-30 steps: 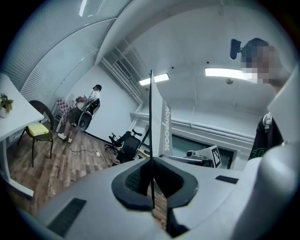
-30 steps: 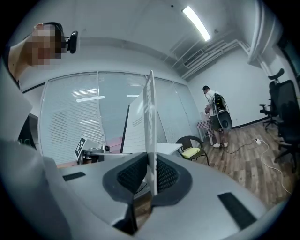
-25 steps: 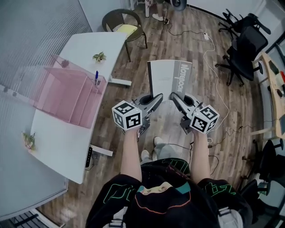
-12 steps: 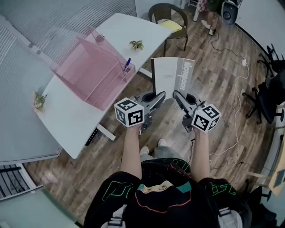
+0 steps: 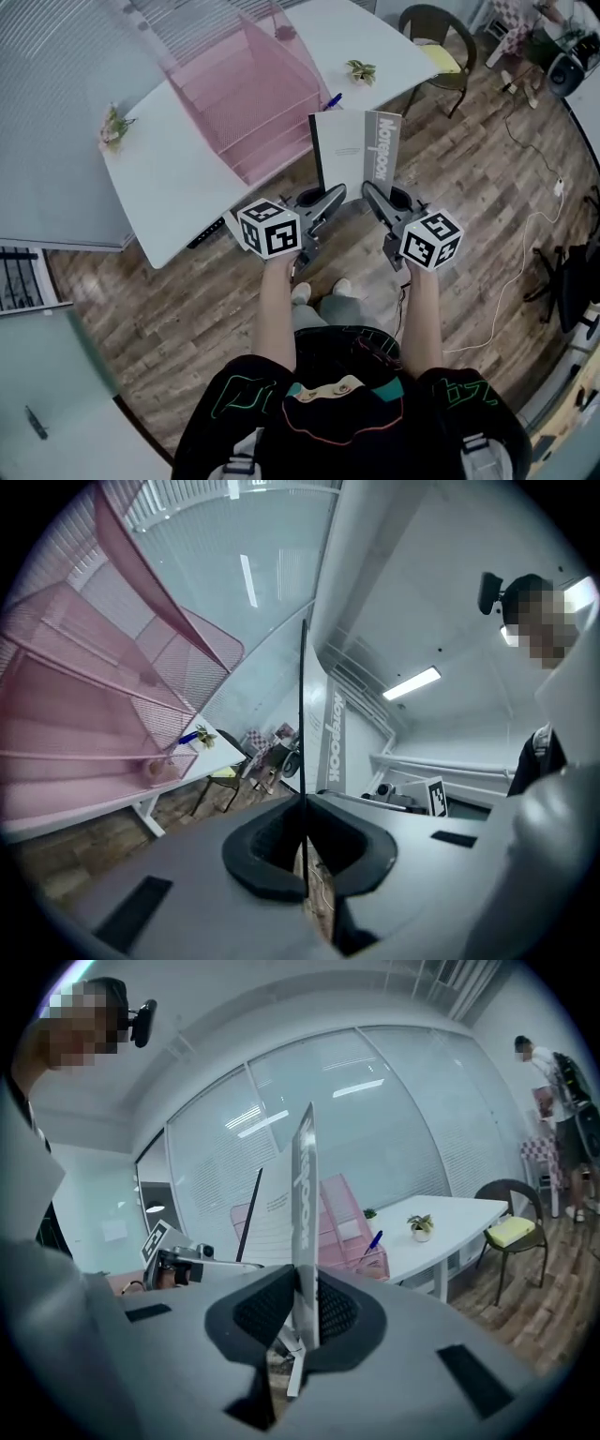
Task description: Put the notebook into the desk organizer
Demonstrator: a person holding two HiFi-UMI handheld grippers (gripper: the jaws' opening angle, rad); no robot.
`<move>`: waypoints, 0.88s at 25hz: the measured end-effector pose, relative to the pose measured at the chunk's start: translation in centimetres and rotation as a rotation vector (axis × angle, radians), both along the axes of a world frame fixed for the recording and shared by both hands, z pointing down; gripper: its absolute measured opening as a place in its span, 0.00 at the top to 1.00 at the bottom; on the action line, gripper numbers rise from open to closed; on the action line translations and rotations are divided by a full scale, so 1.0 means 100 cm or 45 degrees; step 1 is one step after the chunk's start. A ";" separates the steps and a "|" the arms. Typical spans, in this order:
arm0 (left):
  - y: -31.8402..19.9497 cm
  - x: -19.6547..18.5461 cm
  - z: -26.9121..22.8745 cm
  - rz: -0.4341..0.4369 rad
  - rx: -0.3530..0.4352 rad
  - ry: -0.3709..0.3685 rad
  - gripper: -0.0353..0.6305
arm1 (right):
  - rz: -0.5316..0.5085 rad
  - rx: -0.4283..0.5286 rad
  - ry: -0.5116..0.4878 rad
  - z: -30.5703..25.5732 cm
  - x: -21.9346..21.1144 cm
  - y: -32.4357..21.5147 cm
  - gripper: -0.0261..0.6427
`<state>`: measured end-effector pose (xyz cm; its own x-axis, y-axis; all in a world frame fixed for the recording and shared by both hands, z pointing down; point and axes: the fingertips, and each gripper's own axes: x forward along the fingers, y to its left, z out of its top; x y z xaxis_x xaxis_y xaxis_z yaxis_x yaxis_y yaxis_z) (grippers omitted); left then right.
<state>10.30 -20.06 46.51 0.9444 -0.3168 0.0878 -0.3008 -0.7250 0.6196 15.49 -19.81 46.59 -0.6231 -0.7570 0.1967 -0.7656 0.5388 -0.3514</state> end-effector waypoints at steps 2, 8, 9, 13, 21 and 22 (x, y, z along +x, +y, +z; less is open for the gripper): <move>0.000 -0.014 0.006 -0.065 -0.017 -0.003 0.94 | -0.060 -0.014 0.001 0.006 -0.014 -0.003 0.92; 0.007 -0.053 0.026 -0.219 -0.089 0.015 0.94 | -0.211 -0.059 0.009 0.026 -0.054 -0.002 0.92; 0.008 -0.058 0.029 -0.240 -0.103 0.023 0.94 | -0.231 -0.067 0.014 0.029 -0.059 -0.002 0.92; 0.010 -0.079 0.040 -0.302 -0.157 0.034 0.94 | -0.295 -0.100 0.035 0.039 -0.080 -0.002 0.92; -0.003 -0.105 0.057 -0.374 -0.269 0.051 0.94 | -0.341 -0.137 0.148 0.057 -0.109 -0.018 0.91; -0.004 -0.107 0.057 -0.378 -0.274 0.056 0.94 | -0.346 -0.140 0.149 0.057 -0.111 -0.019 0.91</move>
<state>-0.37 -20.47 52.26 0.8185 -0.5562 0.1439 -0.4483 -0.4617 0.7654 4.42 -21.75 52.31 -0.7680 -0.5360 0.3505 -0.6374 0.6929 -0.3370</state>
